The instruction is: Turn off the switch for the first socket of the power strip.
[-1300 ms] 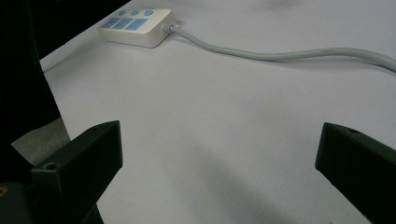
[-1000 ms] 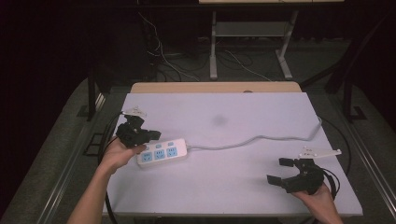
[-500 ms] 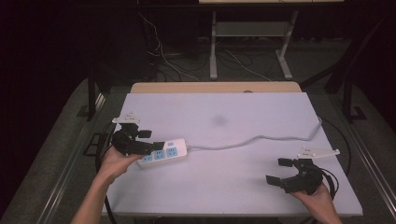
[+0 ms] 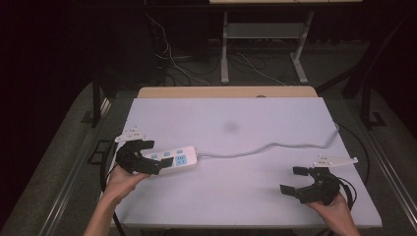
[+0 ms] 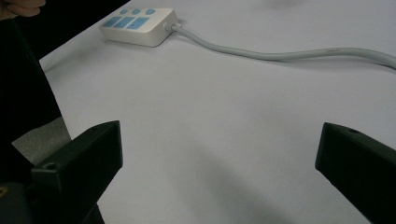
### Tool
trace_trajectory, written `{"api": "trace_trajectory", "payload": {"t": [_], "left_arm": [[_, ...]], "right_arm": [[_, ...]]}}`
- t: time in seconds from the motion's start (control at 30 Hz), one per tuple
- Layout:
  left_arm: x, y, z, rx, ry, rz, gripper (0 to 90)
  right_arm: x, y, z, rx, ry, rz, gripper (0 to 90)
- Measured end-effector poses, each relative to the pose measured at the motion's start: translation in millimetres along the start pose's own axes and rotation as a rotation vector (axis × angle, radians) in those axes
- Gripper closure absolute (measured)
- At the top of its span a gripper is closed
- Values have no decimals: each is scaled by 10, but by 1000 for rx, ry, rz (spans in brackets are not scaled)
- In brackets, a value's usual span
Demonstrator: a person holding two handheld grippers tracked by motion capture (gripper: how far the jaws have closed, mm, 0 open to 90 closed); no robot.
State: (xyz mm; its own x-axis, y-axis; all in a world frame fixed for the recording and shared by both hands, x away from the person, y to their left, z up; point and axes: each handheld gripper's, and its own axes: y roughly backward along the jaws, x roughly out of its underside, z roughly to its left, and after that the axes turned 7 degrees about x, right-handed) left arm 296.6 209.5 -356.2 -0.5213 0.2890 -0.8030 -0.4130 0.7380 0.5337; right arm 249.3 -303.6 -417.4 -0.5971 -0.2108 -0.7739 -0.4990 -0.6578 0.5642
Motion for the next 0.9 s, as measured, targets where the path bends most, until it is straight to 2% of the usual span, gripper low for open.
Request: {"api": "trace_trajectory", "payload": {"t": [0.37,0.6,0.9], "left_arm": [[153,41,-104,11,-1,-69,0],[248,11,-151,16,-8,-80,0],[379,-73,-211,45,-6,-84,0]], "right_arm": [[0,1,7,0,0,2,4],[0,-2,10,0,2,2,4],[0,-1,12,-1,2,3,4]]}}
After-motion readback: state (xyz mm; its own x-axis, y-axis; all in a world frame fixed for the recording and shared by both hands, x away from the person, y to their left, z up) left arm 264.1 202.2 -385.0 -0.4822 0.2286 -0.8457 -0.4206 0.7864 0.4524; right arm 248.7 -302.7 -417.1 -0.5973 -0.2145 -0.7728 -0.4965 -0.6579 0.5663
